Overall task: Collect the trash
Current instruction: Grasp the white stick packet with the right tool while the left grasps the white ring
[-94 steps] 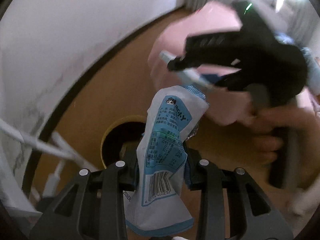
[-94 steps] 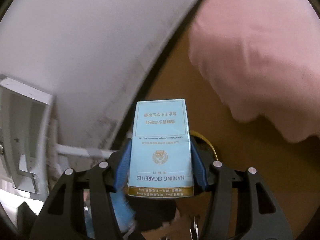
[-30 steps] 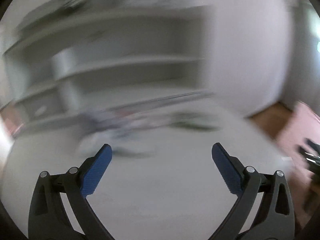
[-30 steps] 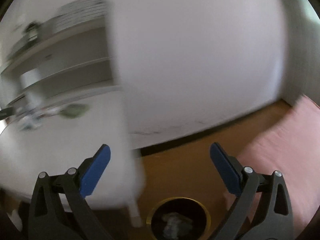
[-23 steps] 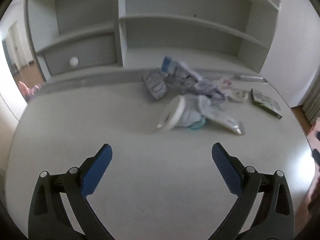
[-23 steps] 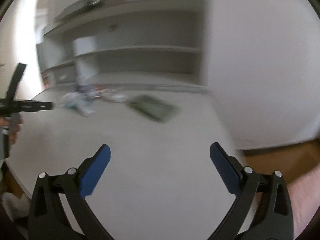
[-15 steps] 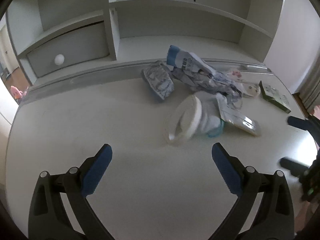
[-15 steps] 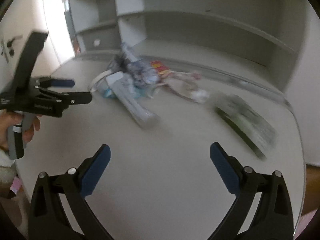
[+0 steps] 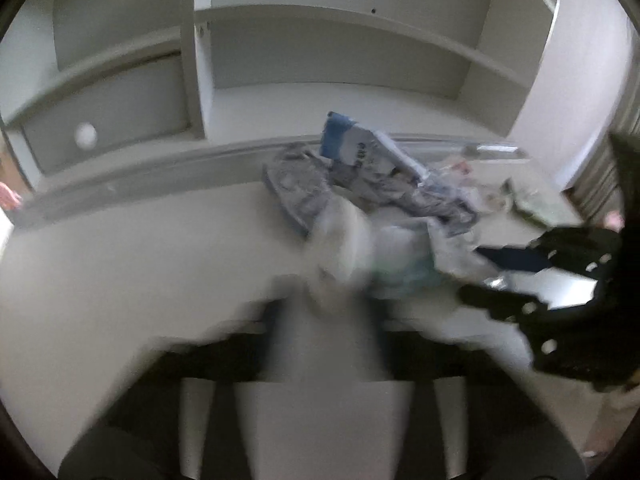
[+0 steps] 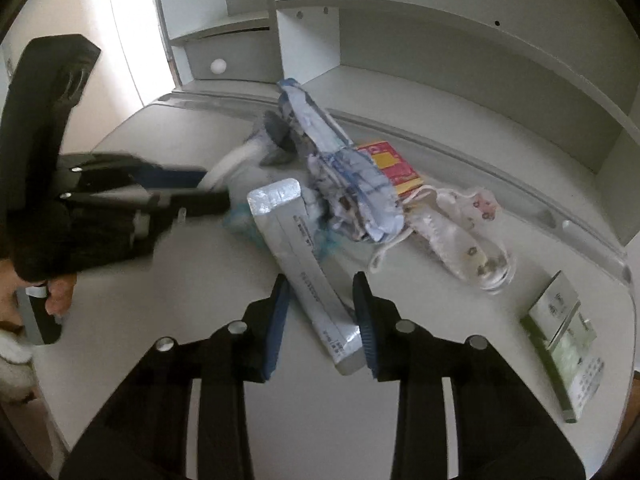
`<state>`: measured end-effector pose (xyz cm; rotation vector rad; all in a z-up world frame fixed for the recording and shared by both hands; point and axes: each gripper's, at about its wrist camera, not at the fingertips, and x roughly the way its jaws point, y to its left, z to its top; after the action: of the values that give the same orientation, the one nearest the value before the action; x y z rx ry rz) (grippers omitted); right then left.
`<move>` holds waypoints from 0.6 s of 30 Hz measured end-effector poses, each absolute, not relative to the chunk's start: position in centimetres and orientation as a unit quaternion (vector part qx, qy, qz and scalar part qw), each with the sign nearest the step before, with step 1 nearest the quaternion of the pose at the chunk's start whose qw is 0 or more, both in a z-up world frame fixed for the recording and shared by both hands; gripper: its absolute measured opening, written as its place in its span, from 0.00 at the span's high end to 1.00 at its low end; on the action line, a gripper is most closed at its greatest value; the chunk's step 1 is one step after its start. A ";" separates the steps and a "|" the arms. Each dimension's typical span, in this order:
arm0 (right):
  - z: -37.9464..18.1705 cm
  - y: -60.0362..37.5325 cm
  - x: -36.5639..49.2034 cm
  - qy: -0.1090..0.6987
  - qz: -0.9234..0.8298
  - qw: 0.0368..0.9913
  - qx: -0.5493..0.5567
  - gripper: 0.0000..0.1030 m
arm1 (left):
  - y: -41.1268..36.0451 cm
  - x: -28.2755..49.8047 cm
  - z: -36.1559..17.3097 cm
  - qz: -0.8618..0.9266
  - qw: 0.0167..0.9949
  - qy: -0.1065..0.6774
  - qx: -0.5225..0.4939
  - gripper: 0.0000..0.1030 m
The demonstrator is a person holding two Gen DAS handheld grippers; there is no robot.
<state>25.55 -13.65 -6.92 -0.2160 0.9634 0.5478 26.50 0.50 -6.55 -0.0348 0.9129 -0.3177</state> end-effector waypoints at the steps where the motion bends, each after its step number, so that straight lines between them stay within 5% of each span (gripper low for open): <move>1: -6.8 -13.7 25.2 0.457 0.265 0.843 -0.098 0.81 | 0.6 26.4 -6.5 -0.152 0.886 0.438 -0.020 0.91; 18: -5.1 -19.0 20.7 0.436 0.235 0.868 -0.027 0.84 | 0.5 21.5 -2.3 -0.127 0.909 0.395 -0.030 0.92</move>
<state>20.75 -18.99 -5.08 -0.0555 0.9122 0.4913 21.55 0.46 -2.26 -0.0621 0.8153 -0.2629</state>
